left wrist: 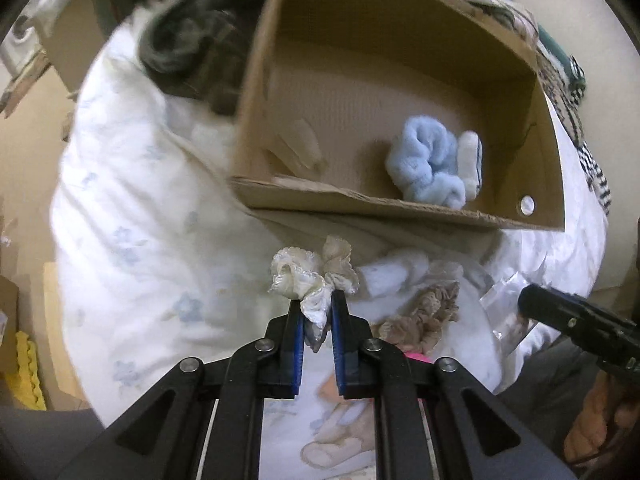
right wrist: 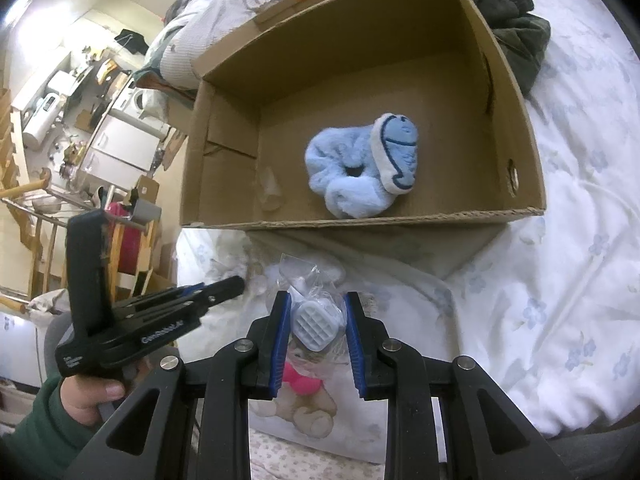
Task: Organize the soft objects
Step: 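Carry both items into the box and open both tools to release them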
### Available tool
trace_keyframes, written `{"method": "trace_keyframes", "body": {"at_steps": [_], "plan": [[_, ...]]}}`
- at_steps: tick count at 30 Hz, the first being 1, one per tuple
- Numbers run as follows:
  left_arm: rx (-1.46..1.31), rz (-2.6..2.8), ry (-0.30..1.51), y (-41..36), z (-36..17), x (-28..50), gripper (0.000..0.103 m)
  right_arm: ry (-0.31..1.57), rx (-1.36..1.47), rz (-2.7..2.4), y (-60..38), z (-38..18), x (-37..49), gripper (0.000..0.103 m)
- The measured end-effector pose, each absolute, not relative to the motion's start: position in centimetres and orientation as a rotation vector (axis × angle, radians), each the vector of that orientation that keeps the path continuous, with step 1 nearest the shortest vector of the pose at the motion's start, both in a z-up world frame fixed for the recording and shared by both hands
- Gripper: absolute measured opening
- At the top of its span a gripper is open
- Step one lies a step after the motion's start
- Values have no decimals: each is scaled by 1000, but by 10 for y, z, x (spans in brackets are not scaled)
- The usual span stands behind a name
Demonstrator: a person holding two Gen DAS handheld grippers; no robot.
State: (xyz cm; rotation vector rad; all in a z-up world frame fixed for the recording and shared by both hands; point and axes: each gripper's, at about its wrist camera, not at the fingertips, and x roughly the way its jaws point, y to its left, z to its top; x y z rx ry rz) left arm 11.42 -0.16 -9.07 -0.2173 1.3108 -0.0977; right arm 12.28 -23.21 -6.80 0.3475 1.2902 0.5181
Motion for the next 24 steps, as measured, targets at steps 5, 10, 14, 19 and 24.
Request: {"method": "trace_keyframes", "body": {"at_steps": [5, 10, 14, 19, 24], "plan": [[-219, -61, 1298, 5, -84, 105, 11, 1295, 324, 518, -228, -70, 122, 28], [-180, -50, 1278, 0, -78, 105, 11, 1280, 330, 517, -227, -66, 121, 28], [-160, -80, 1195, -10, -50, 91, 11, 1228, 361, 541, -228, -52, 118, 28], [-122, -86, 1087, -15, -14, 80, 11, 1134, 377, 582, -227, -29, 115, 28], [-96, -70, 970, -12, 24, 77, 11, 1055, 408, 596, -233, -4, 119, 28]]}}
